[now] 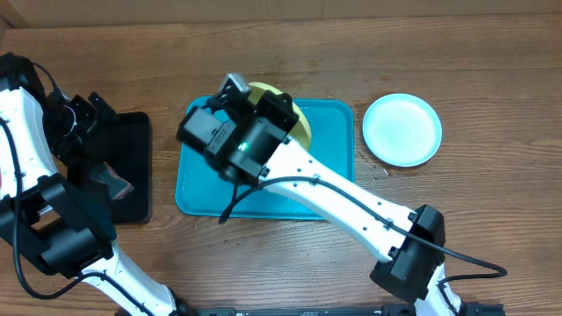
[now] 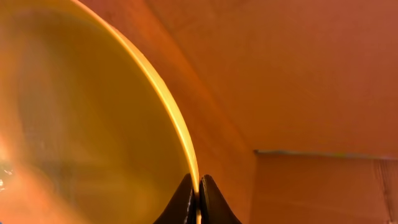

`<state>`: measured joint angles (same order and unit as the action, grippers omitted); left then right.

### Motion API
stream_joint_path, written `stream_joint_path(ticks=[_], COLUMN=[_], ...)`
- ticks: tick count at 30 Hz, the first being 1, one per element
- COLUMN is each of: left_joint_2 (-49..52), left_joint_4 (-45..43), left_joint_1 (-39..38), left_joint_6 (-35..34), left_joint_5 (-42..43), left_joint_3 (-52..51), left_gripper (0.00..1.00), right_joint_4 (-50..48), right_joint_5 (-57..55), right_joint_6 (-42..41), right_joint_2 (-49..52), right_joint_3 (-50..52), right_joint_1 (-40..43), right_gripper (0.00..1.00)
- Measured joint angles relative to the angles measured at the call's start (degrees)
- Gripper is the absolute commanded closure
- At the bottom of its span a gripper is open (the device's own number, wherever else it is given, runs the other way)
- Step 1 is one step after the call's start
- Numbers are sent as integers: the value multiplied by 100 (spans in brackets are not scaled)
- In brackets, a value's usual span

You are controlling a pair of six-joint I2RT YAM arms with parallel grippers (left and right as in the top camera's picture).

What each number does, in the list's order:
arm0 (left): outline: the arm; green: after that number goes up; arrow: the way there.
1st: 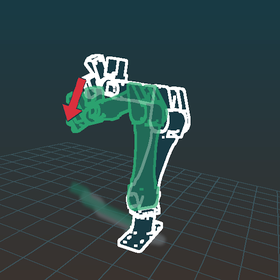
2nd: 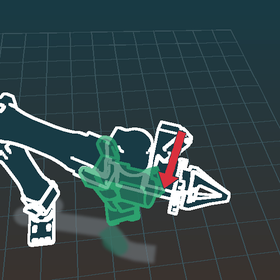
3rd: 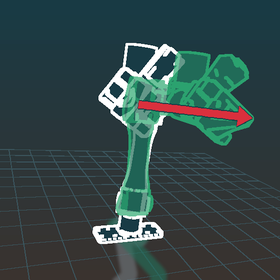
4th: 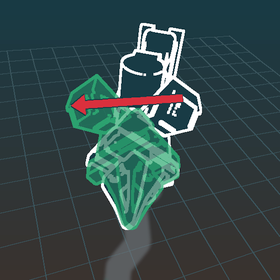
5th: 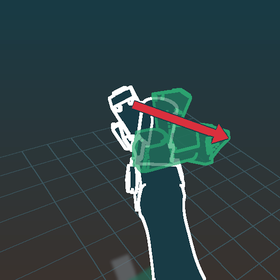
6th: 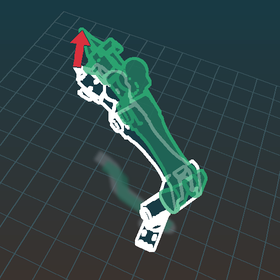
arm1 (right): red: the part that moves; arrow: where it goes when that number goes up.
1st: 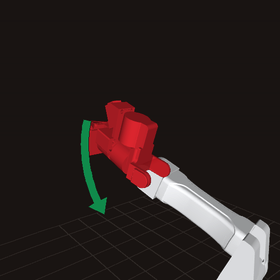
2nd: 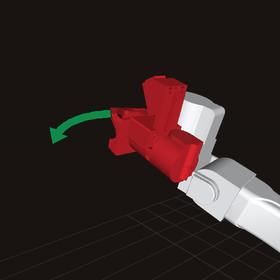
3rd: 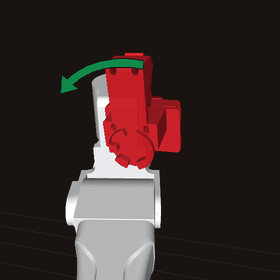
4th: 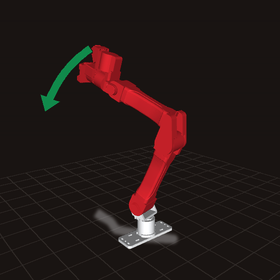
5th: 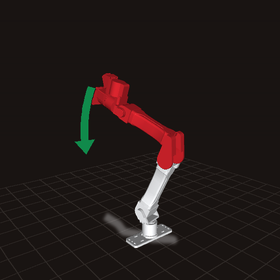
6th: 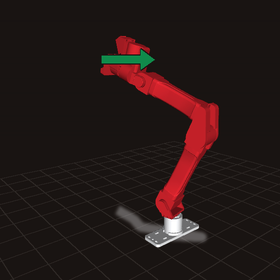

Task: Clean dirty plates on tray and stack at the side
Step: 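Lift the yellow plate with the right gripper and carry it right, then lower the yellow plate onto the plate stack and release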

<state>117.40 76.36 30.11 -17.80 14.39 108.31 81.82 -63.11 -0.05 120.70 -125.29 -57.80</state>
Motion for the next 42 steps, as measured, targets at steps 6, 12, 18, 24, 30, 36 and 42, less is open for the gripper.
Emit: stream_joint_path(ticks=[6, 12, 18, 24, 30, 36, 42], left_joint_2=[0, 0, 0, 0, 0, 0, 0], left_joint_4=[0, 17, 20, 26, 35, 9, -68], left_joint_1=[0, 0, 0, 0, 0, 0, 0], left_joint_6=[0, 0, 0, 0, 0, 0, 0], left_joint_5=[0, 0, 0, 0, 0, 0, 0], left_joint_3=[0, 0, 0, 0, 0, 0, 0], left_gripper=[0, 0, 0, 0, 0, 0, 0], right_joint_4=[-894, -599, -857, -221, 55, 431, 691], right_joint_5=[776, -575, 216, 881, 3438, 5643, 6874], right_joint_6=[-140, -122, -262, -1196, -1453, -1147, -496], right_joint_2=[0, 2, 2, 4, 0, 0, 0], right_joint_3=[205, 581, 721, 1003, 1003, 1003, 1003], right_joint_1=[-136, -31, 260, 1552, 3147, 5357, 6485], right_gripper=[96, 96, 96, 96, 96, 96, 96])
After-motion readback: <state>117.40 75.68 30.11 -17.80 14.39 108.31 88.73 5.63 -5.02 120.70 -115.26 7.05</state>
